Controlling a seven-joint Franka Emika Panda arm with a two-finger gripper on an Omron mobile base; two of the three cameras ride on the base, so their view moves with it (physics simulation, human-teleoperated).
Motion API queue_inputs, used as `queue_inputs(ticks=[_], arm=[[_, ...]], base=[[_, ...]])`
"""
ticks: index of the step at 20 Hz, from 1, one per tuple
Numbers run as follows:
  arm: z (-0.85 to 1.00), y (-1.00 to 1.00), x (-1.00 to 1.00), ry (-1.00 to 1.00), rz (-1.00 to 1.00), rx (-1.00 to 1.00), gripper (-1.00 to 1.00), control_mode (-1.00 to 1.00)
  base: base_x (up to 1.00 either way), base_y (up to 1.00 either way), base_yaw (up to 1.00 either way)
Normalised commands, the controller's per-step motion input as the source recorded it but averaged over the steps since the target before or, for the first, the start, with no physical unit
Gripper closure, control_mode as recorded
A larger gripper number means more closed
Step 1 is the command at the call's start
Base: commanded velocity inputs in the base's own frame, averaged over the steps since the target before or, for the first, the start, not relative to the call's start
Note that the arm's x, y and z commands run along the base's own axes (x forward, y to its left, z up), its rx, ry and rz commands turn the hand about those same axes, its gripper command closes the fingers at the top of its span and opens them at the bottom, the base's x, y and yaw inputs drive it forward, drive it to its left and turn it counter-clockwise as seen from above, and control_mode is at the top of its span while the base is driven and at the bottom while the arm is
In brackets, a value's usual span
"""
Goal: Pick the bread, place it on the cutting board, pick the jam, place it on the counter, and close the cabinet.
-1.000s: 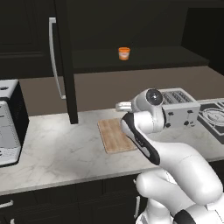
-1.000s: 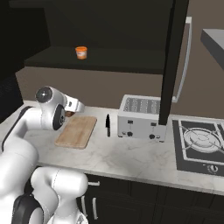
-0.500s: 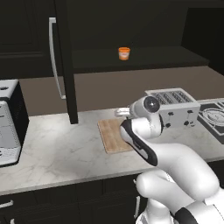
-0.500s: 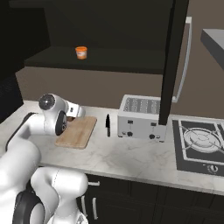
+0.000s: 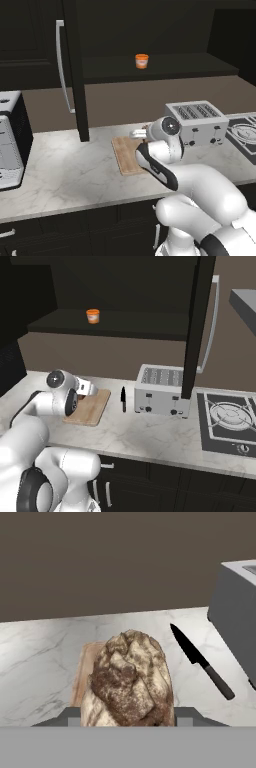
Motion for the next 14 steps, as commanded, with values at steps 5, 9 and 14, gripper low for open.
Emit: queue_inputs(ticks=[5, 9, 14], arm=[[-0.26, 0.03, 0.03, 0.02, 0.01, 0.0, 1.0, -1.0], [-0.24, 0.02, 0.12, 0.02, 0.01, 0.0, 1.0, -1.0], [-0.25, 0.04, 0.2, 0.01, 0.01, 0.0, 1.0, -1.0]], base=[[0.0, 0.0, 0.0], [0.0, 0.0, 0.0], [0.0, 0.0, 0.0]])
